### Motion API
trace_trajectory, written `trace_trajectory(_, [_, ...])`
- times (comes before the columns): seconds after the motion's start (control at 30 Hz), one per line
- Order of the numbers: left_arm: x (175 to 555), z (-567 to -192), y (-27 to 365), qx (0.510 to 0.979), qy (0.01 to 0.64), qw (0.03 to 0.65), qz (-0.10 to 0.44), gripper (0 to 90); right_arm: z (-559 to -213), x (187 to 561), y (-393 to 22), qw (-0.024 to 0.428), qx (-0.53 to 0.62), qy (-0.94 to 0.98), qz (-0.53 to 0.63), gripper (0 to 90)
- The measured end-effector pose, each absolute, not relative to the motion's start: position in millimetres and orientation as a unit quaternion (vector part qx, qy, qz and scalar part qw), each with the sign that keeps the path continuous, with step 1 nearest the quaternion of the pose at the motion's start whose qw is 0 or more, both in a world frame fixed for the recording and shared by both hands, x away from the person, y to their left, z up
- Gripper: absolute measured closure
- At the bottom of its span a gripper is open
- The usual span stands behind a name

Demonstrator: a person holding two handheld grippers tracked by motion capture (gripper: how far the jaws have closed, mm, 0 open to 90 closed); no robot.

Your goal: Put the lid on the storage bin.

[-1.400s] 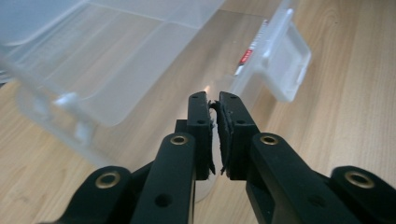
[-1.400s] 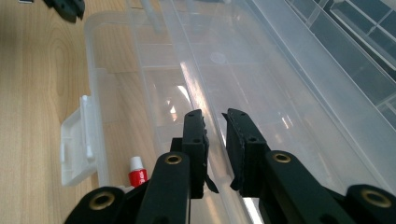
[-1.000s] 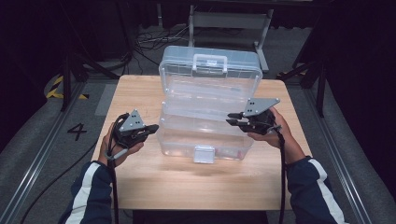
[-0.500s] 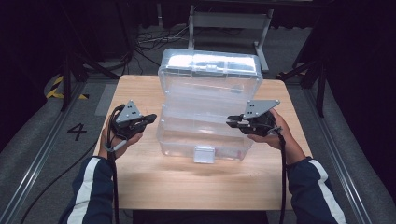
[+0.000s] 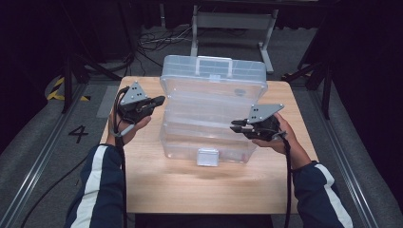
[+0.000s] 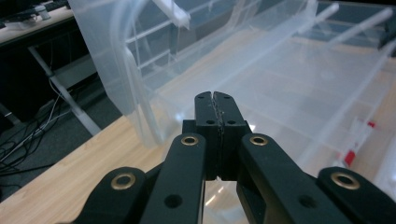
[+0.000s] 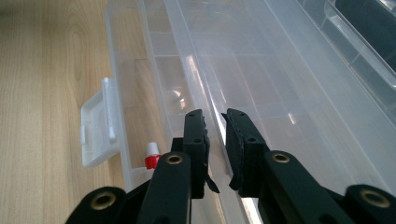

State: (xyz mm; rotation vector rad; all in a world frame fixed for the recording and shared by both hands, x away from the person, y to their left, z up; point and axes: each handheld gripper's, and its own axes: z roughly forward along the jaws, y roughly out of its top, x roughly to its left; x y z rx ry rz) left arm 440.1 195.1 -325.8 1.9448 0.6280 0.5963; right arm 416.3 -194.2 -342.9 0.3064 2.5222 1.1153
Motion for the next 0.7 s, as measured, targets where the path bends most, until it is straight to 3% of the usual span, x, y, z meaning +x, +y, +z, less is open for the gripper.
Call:
trace_trajectory(0.27, [443.6, -320.0, 194.7, 0.777, 0.267, 0.514, 0.246, 90.0, -346.3, 412.0, -194.2, 0.183, 0.105, 0.895, 0.392, 79.2])
trace_trajectory(0.7, [435.5, -322.8, 197.0, 0.783, 0.257, 0.515, 0.236, 90.0, -347.9, 400.3, -198.3, 0.200, 0.109, 0.896, 0.381, 79.6])
